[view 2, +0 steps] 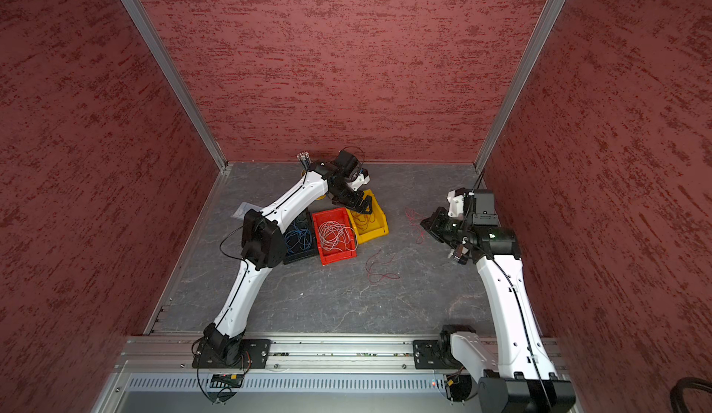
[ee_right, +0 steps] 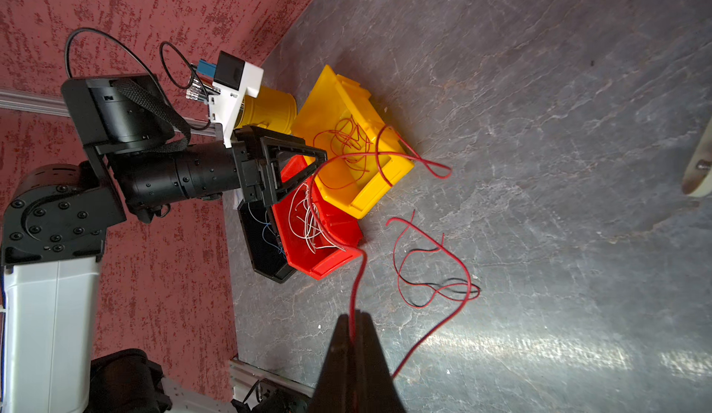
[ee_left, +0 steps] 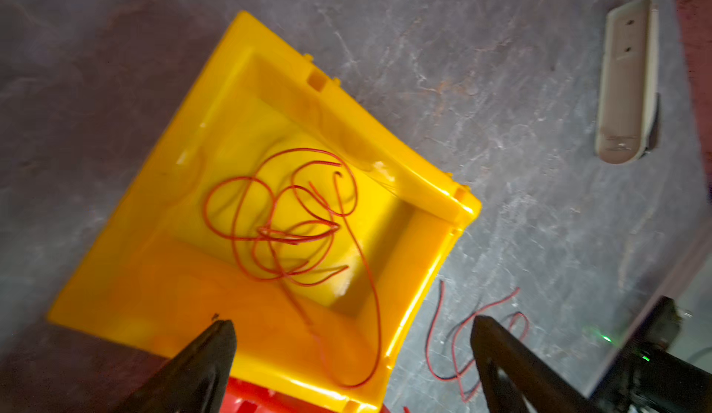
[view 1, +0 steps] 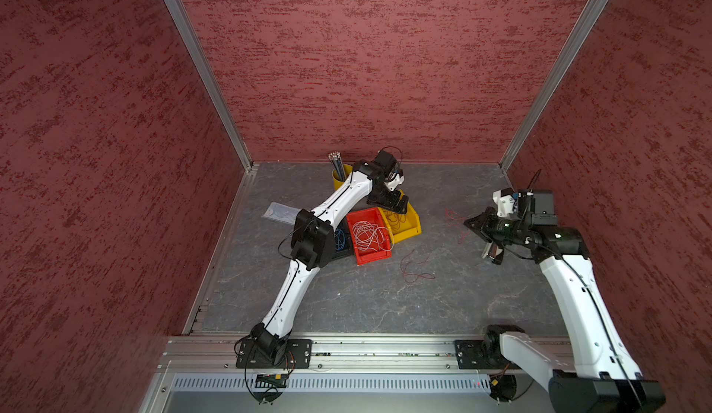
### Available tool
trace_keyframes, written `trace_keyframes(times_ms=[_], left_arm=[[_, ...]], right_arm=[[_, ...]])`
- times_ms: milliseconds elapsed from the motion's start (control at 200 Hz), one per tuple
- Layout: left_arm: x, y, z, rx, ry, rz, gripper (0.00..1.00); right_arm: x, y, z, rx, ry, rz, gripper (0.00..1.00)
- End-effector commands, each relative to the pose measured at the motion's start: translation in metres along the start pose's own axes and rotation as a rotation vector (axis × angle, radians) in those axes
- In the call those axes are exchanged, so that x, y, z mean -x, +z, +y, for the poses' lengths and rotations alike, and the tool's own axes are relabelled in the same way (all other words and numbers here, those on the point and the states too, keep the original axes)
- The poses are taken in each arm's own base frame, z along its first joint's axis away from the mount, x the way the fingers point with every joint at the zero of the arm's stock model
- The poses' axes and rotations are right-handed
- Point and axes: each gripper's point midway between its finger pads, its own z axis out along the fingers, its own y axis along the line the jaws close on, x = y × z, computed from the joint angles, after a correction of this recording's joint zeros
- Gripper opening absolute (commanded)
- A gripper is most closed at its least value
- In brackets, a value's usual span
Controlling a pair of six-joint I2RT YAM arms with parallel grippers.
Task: Untangle and sort cables by color
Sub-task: Place the cable in the bin.
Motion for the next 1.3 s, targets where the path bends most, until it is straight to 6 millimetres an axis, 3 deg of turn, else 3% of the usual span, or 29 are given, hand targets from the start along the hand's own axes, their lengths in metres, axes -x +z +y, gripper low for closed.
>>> trace_keyframes(times_ms=[0,135,240,396,526,691,882,992,1152,1167,1292], left_arm=[[0.031,-0.026,-0.005,0.126,0.113,-0.148,1.00],[0.036,-0.034,-0.017,0.148,0.160,-0.179,1.00],[0.042,-0.055,-0.015,0.127,0.114,-0.241,1.00],[0.043,-0.106,-0.015,-0.113,-0.049,-0.402,1.00],[0.030,-0.144,-0.016,-0.370,-0.148,-0.520,1.00],[0.009,-0.175,-0.025,-0.517,-0.172,-0.563,1.00],[-0.018,-0.196,-0.032,-0.631,-0.218,-0.524,1.00],[-0.031,-0.202,-0.023,-0.692,-0.305,-0.509,1.00],[-0.055,-0.210,-0.018,-0.689,-0.320,-0.524,1.00],[-0.057,-0.211,-0.017,-0.689,-0.323,-0.523,1.00],[-0.072,-0.218,-0.011,-0.683,-0.359,-0.516,1.00]], right_arm=[[0.006,-0.010,0.019,0.064,-0.039,-0.044,0.00],[0.008,-0.015,0.025,0.088,-0.063,-0.060,0.00],[0.009,-0.013,0.031,0.121,-0.072,-0.054,0.00],[0.012,-0.016,0.053,0.212,-0.101,-0.040,0.00],[0.017,-0.022,0.077,0.303,-0.137,-0.034,0.00],[0.020,-0.013,0.109,0.396,-0.179,0.021,0.00],[0.022,0.017,0.132,0.410,-0.205,0.091,0.00],[0.023,0.041,0.138,0.402,-0.209,0.121,0.00],[0.021,0.084,0.144,0.410,-0.203,0.175,0.00],[0.020,0.096,0.140,0.397,-0.192,0.196,0.00],[0.015,0.140,0.130,0.363,-0.186,0.239,0.00]])
